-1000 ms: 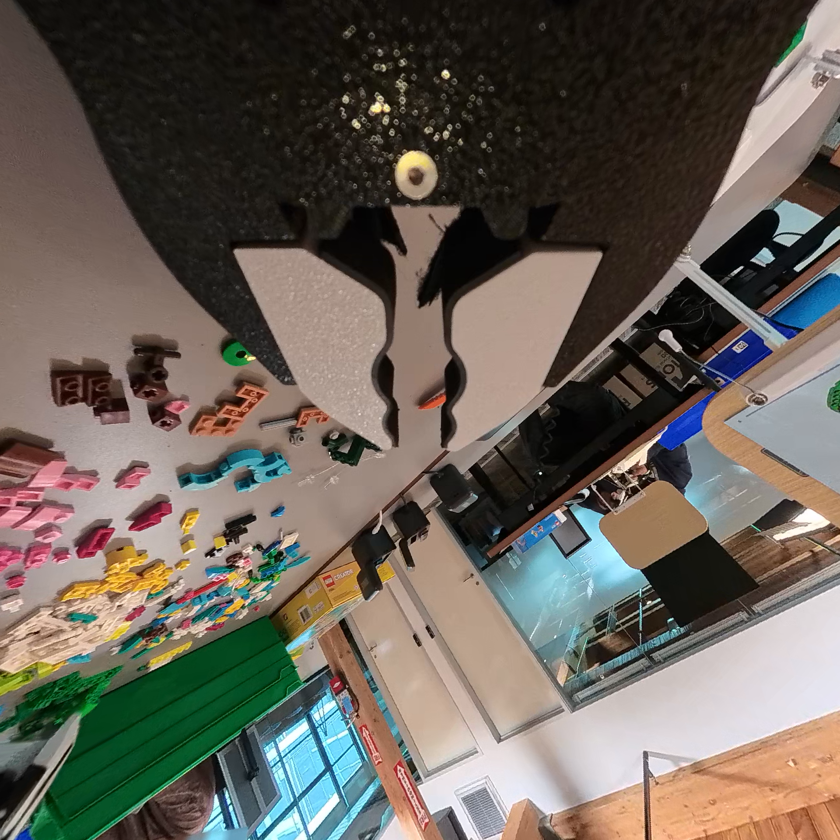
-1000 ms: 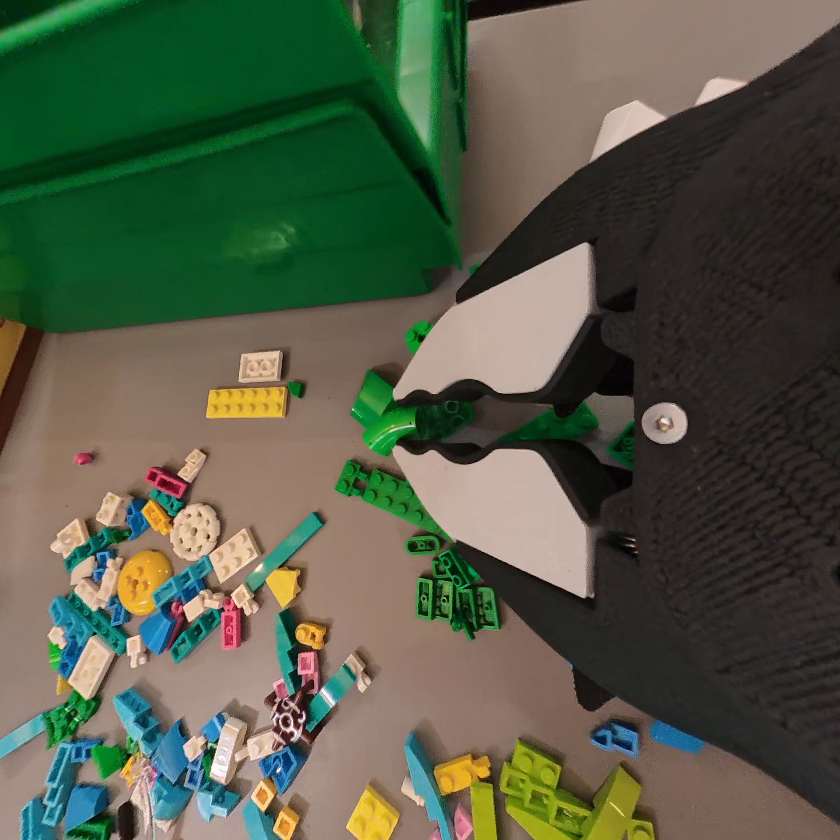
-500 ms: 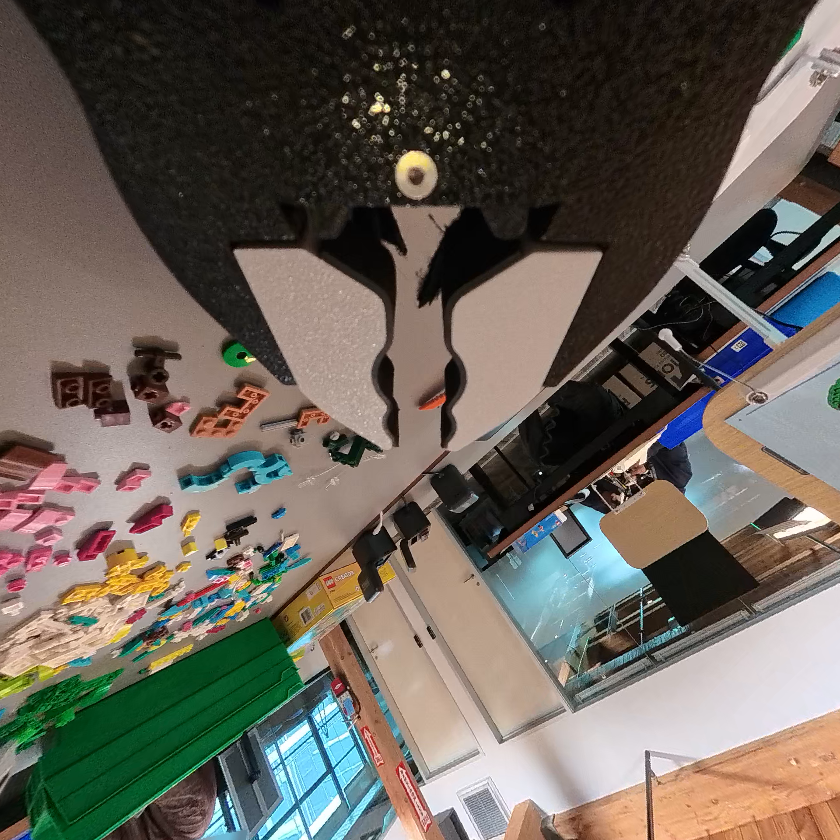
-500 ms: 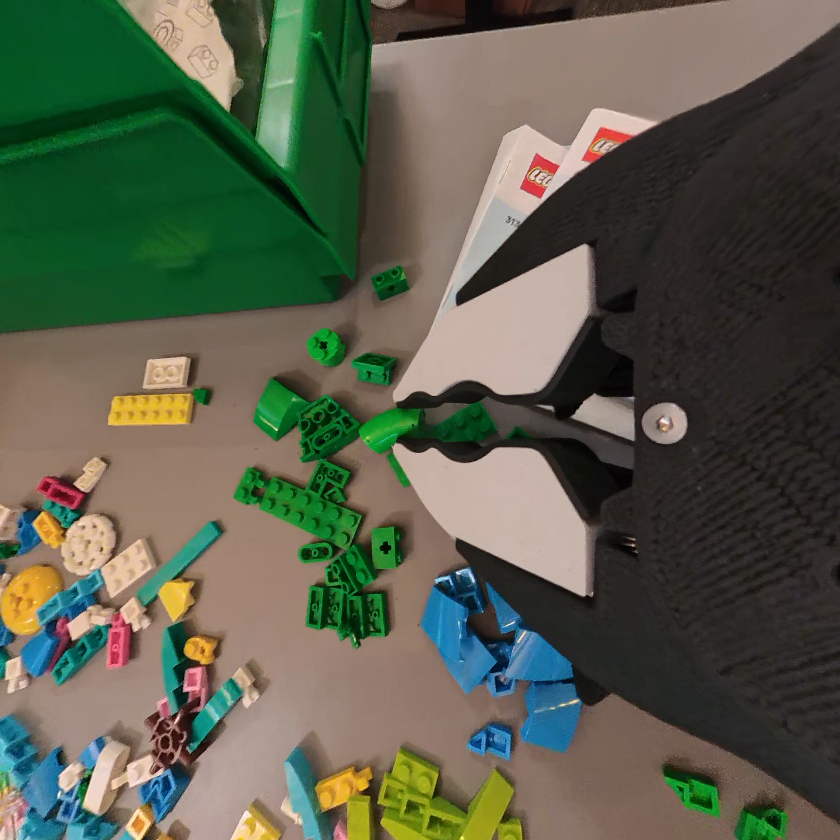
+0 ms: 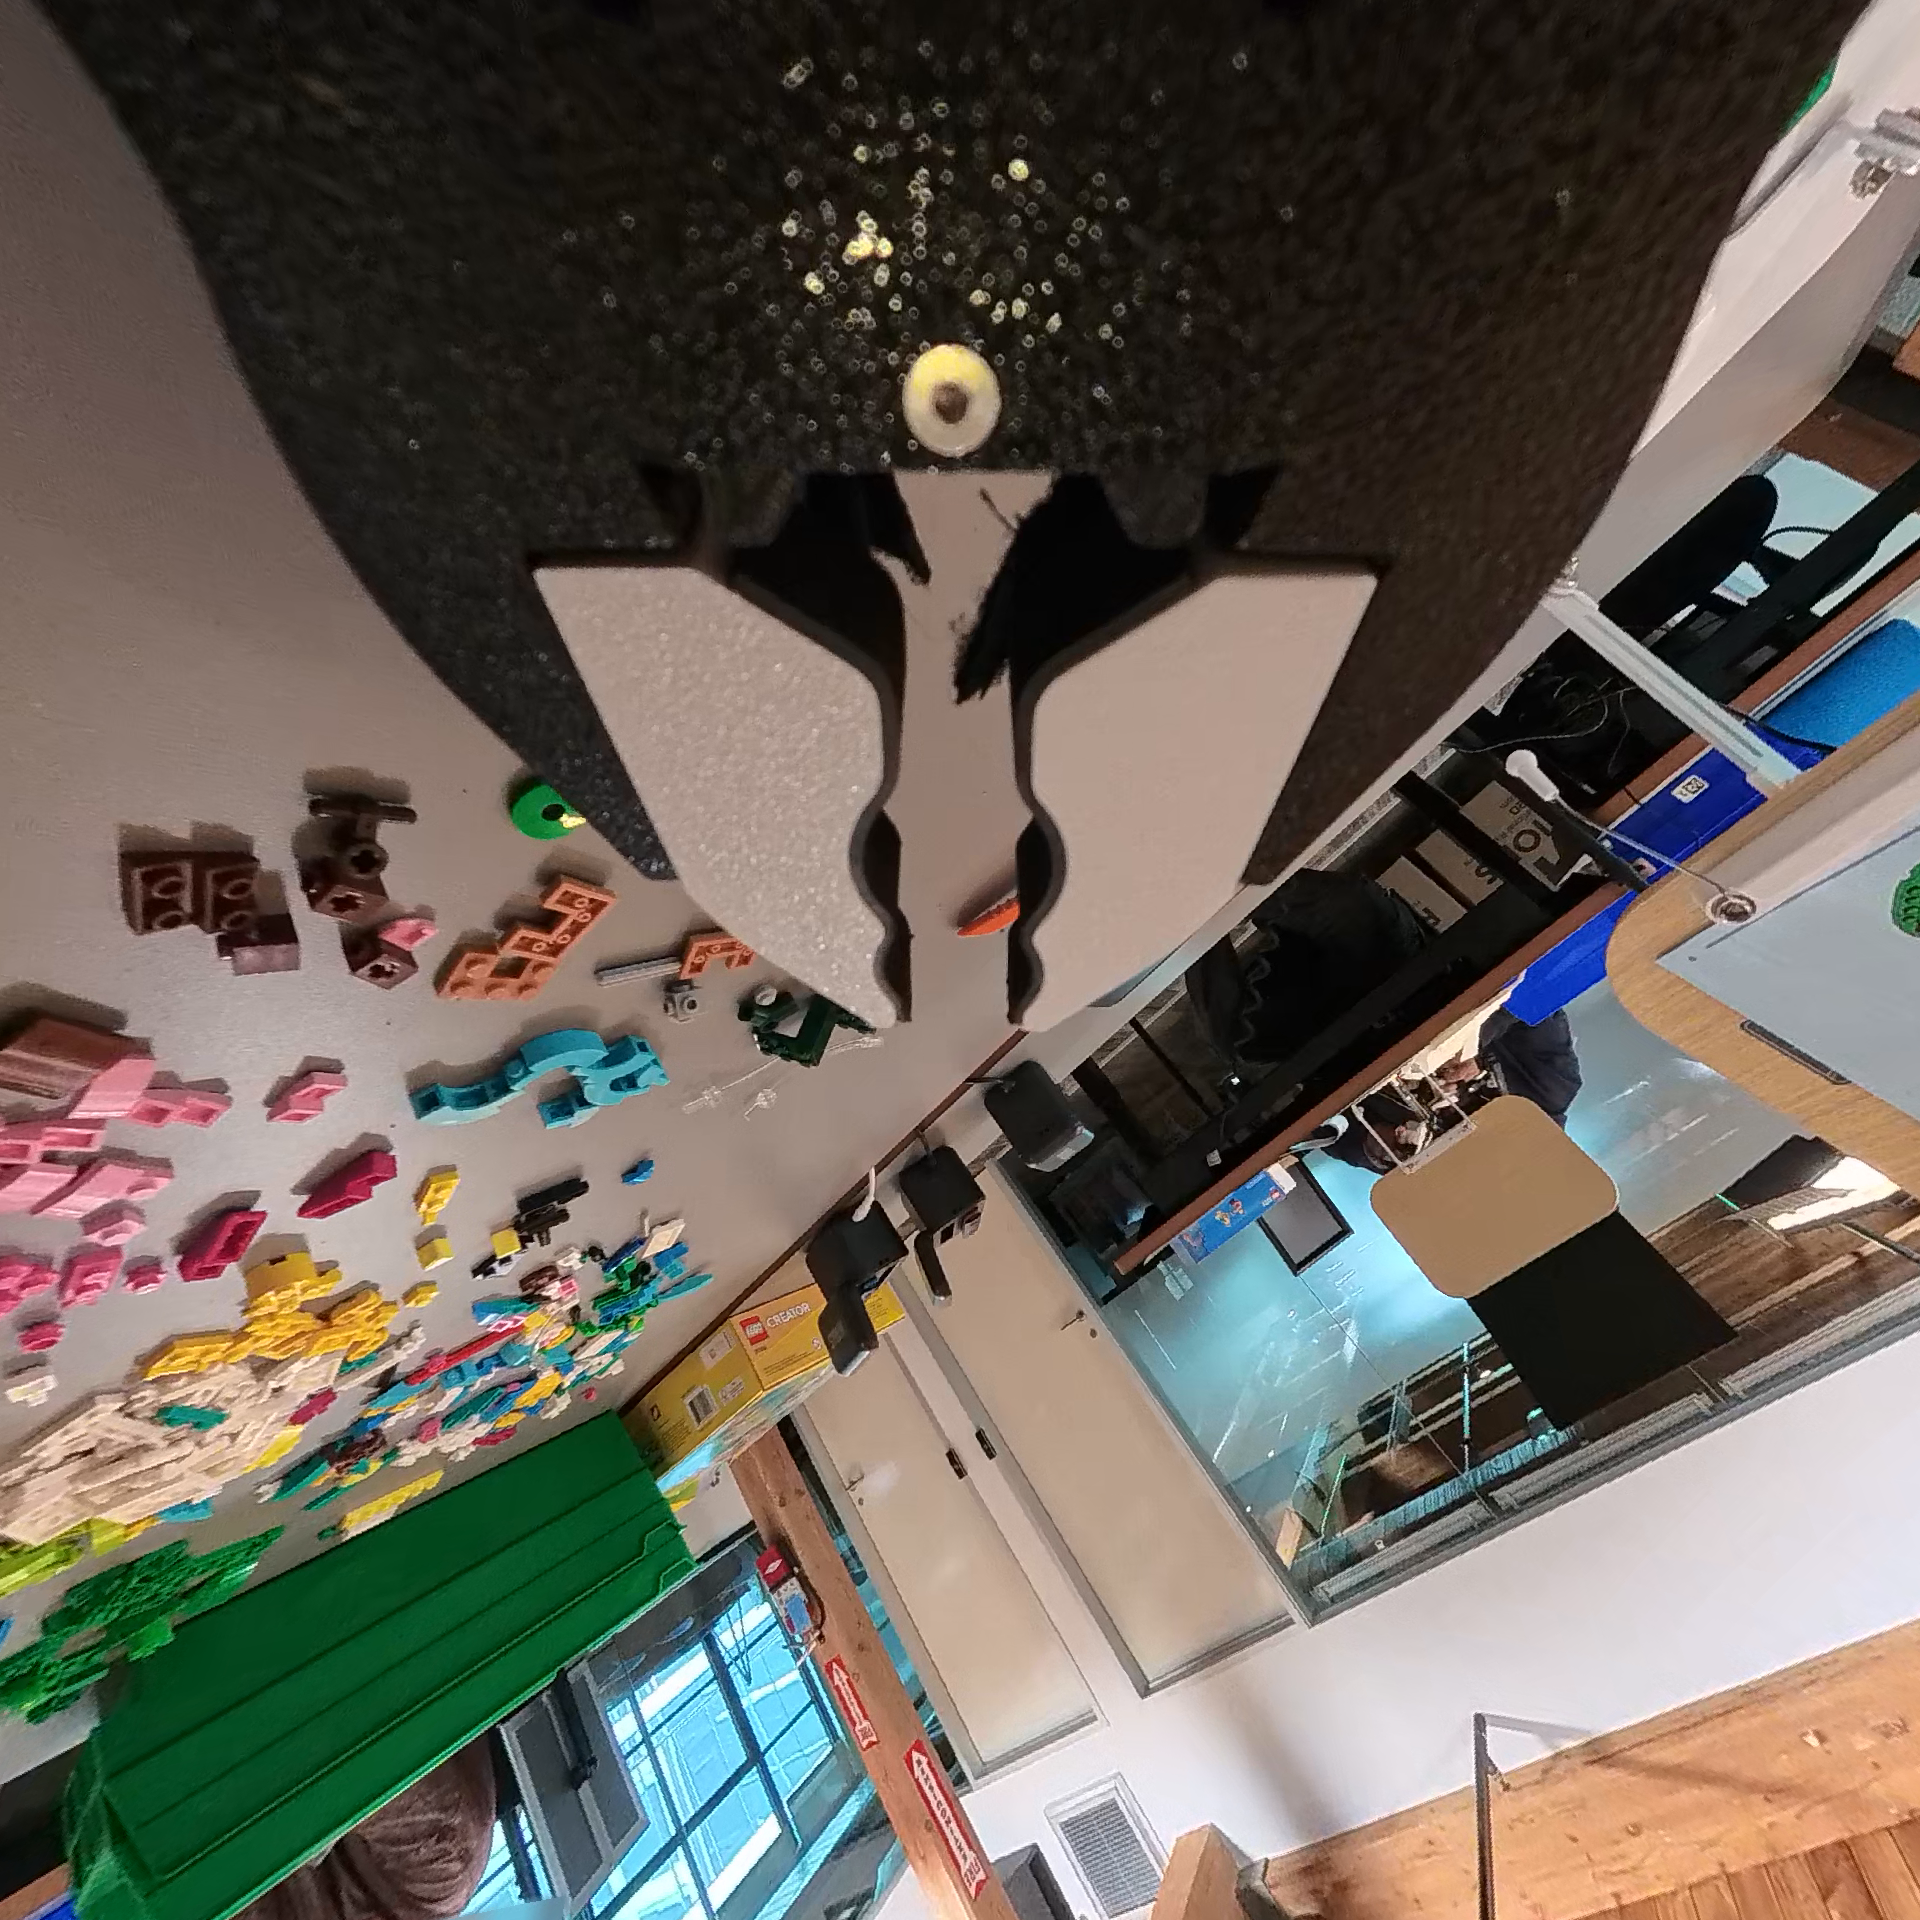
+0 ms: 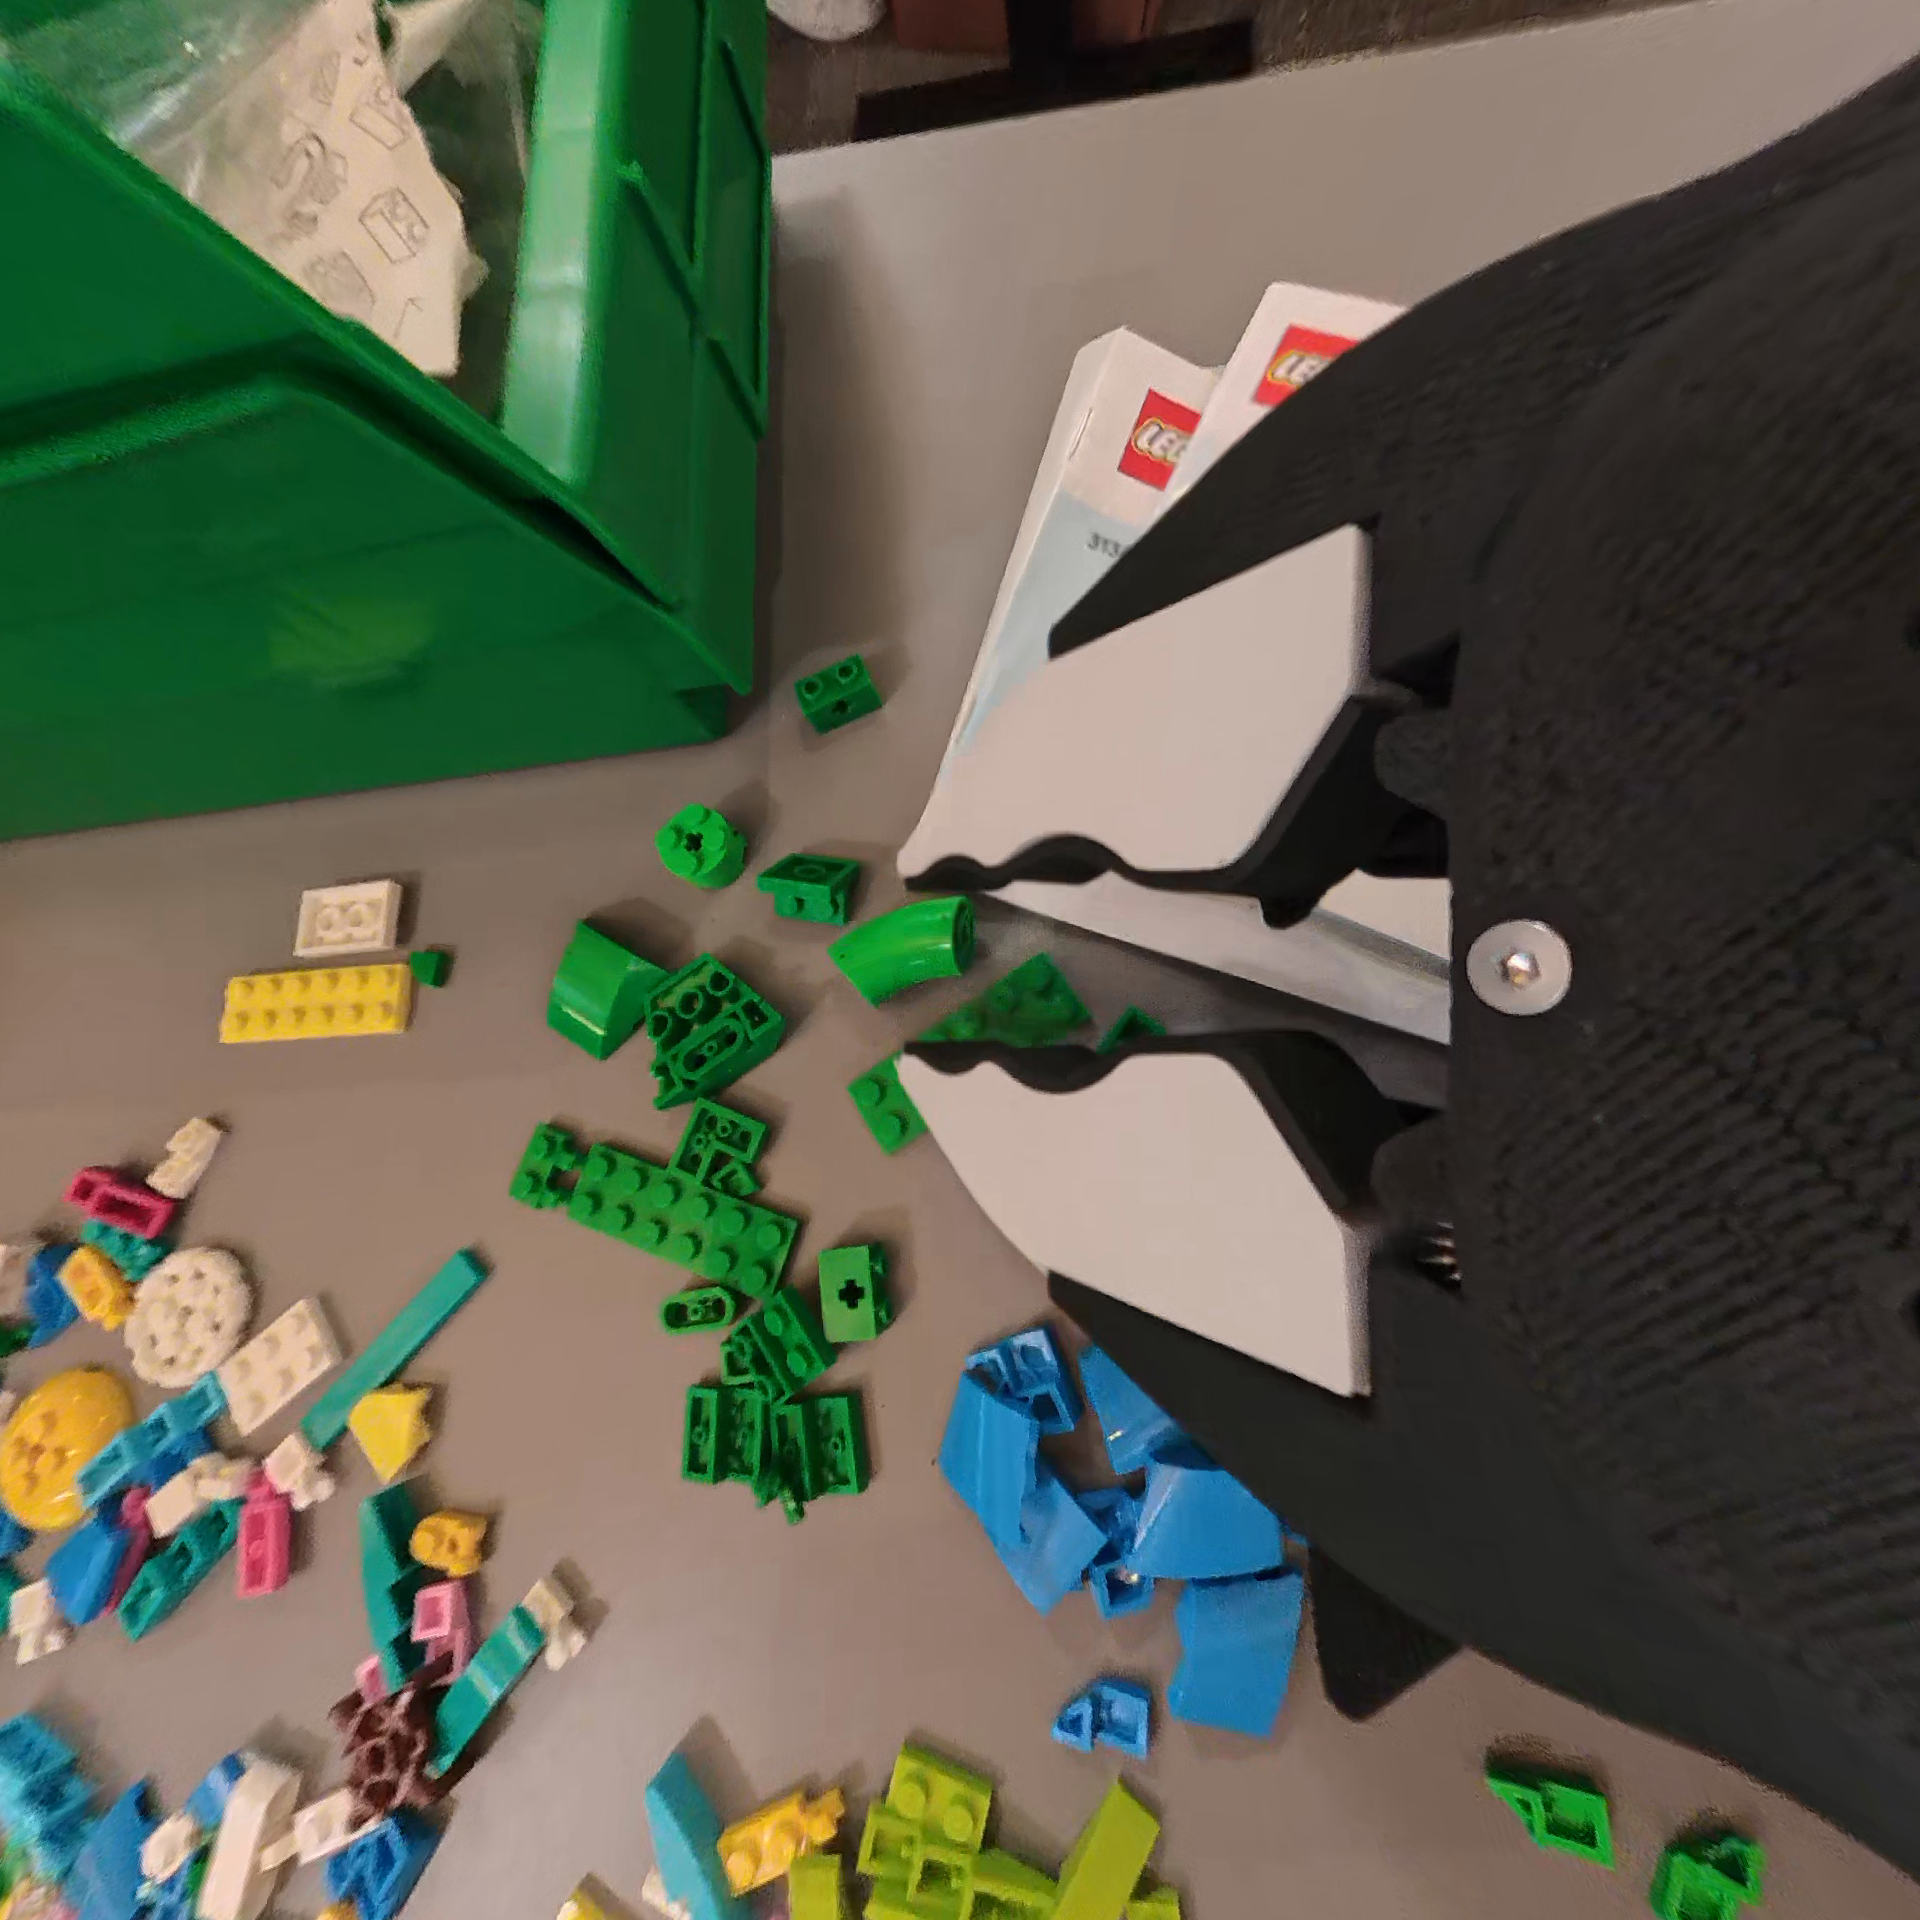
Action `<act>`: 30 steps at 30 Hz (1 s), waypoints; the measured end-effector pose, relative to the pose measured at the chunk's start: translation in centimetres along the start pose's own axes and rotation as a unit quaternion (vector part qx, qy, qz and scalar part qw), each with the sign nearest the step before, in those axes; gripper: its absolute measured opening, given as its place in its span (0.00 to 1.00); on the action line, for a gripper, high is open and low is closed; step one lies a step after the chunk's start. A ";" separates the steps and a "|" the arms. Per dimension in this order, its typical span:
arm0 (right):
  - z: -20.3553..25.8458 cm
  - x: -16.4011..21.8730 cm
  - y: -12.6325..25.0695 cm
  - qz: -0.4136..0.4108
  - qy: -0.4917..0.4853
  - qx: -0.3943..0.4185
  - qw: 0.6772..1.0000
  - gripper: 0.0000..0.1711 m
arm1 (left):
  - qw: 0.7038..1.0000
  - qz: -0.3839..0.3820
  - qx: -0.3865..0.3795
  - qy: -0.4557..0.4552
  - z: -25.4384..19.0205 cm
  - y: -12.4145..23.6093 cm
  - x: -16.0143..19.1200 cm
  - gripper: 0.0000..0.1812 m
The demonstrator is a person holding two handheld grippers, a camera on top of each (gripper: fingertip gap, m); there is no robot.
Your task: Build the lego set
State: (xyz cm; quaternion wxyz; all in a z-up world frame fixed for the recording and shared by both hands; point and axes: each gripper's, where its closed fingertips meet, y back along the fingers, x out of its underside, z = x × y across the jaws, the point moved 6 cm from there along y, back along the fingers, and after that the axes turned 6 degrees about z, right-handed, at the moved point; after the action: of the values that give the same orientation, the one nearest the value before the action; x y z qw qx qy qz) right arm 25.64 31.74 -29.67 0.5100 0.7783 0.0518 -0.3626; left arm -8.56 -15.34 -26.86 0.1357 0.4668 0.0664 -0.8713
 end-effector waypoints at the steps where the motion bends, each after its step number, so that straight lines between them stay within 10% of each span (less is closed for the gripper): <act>1: -0.3 -0.5 0.3 -0.019 -0.002 0.009 1.000 0.19 | 1.000 0.000 0.000 0.000 0.0 0.0 0.0 0.09; 13: -5.7 -8.0 0.7 -0.181 -0.053 0.083 0.979 0.31 | 1.000 0.011 -0.014 -0.011 0.0 -0.2 0.2 0.10; 30: -2.6 -9.3 -2.0 -0.159 0.085 0.119 0.976 0.06 | 0.999 0.032 -0.038 -0.018 0.4 -0.6 0.6 0.10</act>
State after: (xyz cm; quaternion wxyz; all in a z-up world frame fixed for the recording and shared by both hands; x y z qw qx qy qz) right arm 19.25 37.52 -24.86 0.3432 0.8432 0.1744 -0.3753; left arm -9.39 -14.94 -27.13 0.1823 0.4476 0.0824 -0.8716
